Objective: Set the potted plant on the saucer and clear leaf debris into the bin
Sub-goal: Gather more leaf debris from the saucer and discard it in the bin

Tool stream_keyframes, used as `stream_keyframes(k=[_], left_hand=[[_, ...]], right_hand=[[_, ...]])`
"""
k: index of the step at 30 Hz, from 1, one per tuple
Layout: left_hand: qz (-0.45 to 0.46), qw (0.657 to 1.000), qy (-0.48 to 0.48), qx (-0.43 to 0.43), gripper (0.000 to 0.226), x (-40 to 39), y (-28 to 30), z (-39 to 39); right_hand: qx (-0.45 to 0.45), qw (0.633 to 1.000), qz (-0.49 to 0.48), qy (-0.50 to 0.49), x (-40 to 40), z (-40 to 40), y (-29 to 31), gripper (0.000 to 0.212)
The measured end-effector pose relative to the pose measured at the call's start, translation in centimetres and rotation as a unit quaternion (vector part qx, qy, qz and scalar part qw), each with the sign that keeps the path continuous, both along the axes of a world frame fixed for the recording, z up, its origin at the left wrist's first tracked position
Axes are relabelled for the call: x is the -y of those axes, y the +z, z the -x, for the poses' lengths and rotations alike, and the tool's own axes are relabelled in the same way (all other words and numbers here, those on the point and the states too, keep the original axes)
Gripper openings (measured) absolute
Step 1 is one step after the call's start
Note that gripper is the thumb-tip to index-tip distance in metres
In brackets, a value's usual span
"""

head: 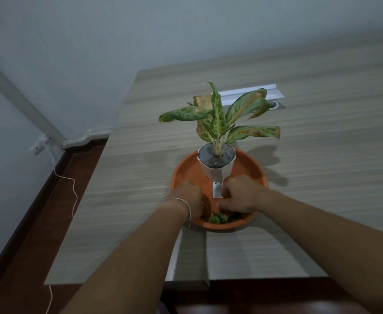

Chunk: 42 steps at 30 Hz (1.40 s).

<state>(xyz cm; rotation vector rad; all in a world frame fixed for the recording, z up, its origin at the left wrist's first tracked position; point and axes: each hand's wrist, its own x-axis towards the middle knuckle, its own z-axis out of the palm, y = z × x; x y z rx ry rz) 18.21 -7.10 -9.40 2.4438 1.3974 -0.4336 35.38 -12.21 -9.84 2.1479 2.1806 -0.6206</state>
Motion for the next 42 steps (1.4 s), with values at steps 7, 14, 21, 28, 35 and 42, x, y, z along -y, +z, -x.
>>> stream_keyframes(k=[7, 14, 21, 28, 35, 42], left_hand=[[0.065, 0.997, -0.038, 0.003, 0.036, 0.3, 0.8, -1.0], [0.141, 0.988, -0.058, 0.012, 0.036, 0.4, 1.2, -1.6], [0.082, 0.994, -0.072, 0.004, 0.038, 0.8, -0.1, -2.5], [-0.002, 0.997, -0.033, 0.068, 0.019, 1.6, -1.4, -2.8], [0.0, 0.995, 0.026, 0.098, 0.019, 1.8, -1.1, -3.0], [0.023, 0.987, 0.101, 0.124, 0.014, 1.0, -0.1, -2.1]], right_hand=[[0.043, 0.996, 0.077, -0.032, 0.9, -0.6, 1.3, 0.069], [0.026, 0.996, 0.085, 0.015, 0.9, 0.9, 2.3, 0.062], [0.01, 0.998, 0.063, 0.014, 0.5, 2.0, 1.0, 0.018], [-0.028, 1.0, 0.005, 0.001, 0.5, 2.5, 0.3, 0.035], [-0.05, 0.998, 0.017, -0.035, 0.6, 2.3, 0.7, 0.01], [-0.03, 0.995, 0.001, -0.092, -0.3, 0.3, 0.4, 0.008]])
